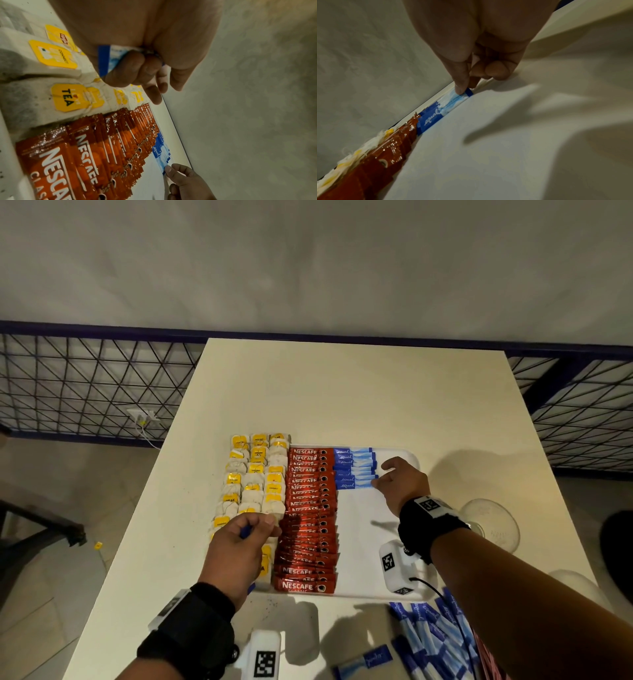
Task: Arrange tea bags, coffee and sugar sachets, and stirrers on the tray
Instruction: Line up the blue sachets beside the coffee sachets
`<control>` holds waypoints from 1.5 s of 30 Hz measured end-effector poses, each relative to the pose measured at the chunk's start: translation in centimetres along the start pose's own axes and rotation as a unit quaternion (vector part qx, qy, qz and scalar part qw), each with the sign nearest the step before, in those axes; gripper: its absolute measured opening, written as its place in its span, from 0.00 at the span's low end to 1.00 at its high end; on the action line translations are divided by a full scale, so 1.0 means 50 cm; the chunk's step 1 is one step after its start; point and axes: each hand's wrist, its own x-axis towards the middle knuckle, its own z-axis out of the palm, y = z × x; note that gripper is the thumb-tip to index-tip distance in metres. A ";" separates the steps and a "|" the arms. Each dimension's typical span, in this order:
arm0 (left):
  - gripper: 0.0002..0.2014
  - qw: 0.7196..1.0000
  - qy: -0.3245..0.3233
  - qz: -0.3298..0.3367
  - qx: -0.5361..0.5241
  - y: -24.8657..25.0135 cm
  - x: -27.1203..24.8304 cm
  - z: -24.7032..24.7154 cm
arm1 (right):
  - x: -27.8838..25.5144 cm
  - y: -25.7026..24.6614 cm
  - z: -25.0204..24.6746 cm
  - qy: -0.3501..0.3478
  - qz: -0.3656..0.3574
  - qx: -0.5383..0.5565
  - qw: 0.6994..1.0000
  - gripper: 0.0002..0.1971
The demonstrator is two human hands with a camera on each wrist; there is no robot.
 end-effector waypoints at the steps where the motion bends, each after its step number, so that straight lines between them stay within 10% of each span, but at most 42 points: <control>1: 0.09 1.000 0.000 0.002 0.002 -0.002 0.002 -0.001 | -0.001 -0.001 -0.001 -0.001 0.003 0.002 1.000 0.14; 8: 0.22 0.970 -0.056 -0.077 -0.225 0.018 0.012 0.018 | -0.061 -0.048 -0.021 0.031 -0.057 -0.061 0.996 0.13; 15: 0.25 0.949 -0.105 -0.038 -0.295 0.062 0.021 0.082 | -0.230 -0.145 0.017 -0.286 -0.147 0.151 0.935 0.14; 35: 0.04 0.990 -0.094 0.079 -0.062 0.032 -0.050 0.063 | -0.239 -0.089 -0.053 -0.180 -0.199 0.070 0.961 0.06; 45: 0.07 0.999 0.000 0.045 0.010 0.031 -0.001 0.027 | -0.192 -0.056 -0.030 -0.135 -0.075 0.174 0.973 0.09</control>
